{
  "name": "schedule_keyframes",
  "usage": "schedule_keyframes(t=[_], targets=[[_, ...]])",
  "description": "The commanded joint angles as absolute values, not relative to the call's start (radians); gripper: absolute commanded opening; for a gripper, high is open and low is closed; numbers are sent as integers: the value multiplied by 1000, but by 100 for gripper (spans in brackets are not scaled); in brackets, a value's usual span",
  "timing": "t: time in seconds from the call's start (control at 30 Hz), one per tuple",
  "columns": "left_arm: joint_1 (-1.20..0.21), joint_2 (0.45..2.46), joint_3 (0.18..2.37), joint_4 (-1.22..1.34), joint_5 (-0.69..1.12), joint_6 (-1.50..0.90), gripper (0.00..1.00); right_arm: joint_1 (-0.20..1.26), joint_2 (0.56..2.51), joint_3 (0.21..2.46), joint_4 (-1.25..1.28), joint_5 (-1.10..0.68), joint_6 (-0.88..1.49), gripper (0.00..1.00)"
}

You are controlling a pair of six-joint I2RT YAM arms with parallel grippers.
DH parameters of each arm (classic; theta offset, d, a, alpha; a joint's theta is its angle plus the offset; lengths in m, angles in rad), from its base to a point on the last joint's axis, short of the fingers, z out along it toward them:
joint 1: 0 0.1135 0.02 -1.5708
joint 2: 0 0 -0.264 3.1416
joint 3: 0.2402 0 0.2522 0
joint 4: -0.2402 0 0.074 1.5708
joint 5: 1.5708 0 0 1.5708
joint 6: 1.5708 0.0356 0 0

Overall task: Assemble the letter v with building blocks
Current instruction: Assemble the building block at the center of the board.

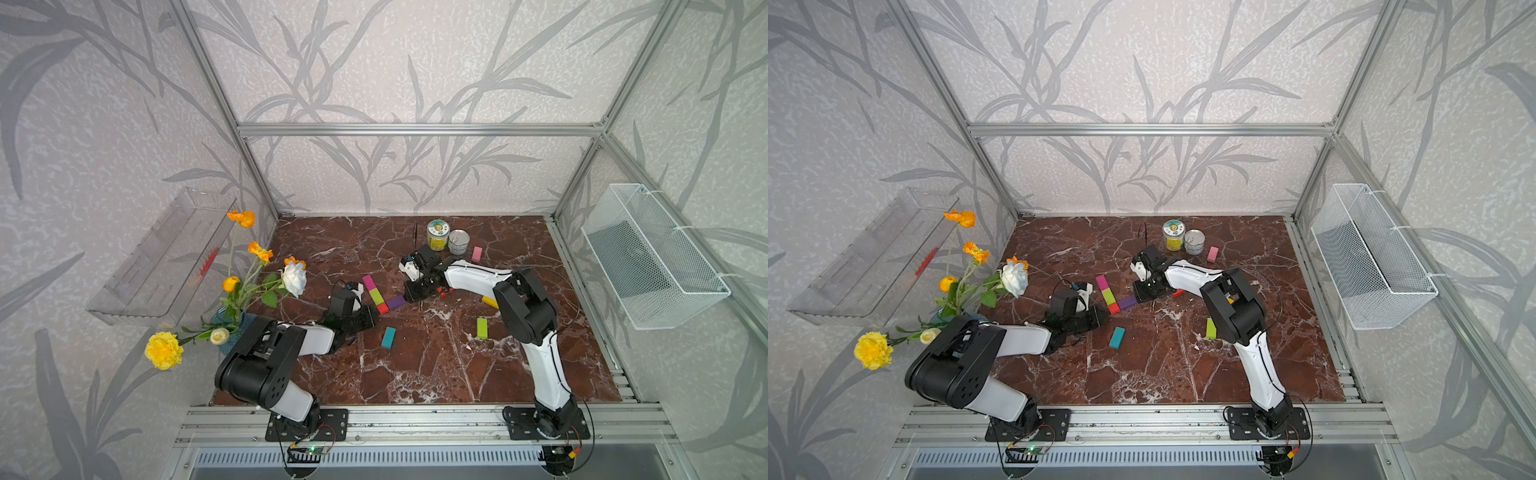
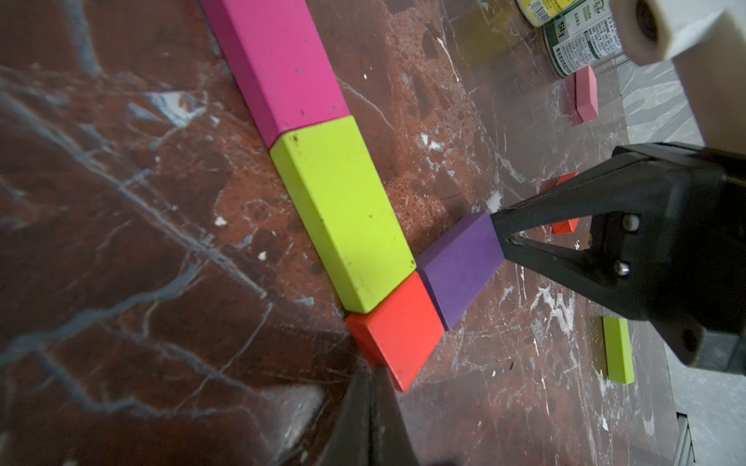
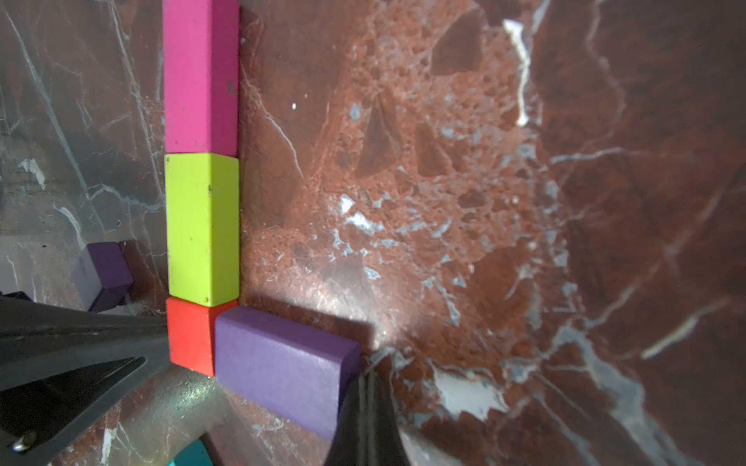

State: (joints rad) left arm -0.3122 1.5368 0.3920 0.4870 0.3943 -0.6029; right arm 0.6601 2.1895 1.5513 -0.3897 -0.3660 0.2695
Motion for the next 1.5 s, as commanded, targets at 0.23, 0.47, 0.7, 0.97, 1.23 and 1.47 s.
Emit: schedule_keyframes(t=[0.23,0.47,0.7,0.97,1.23,1.47], targets=[[-316,1563,406,457,390,-603,0,661,2230,1572,-399,-378,276,0],[-316,1558,404,452,385,-607,0,660,2218,1569,-408,-333,275,3],[-315,1528,395,428,367,-603,0,652,2139,1517,-376,-259,267,9],[-316,1448,388,381,343,-588,3,652,2041,1436,-343,-229,236,12],[-314,1314,393,277,289,-561,24,666,1969,1341,-307,-299,184,25],[-299,1257,416,206,235,-544,44,766,1869,1182,-231,-303,56,54]])
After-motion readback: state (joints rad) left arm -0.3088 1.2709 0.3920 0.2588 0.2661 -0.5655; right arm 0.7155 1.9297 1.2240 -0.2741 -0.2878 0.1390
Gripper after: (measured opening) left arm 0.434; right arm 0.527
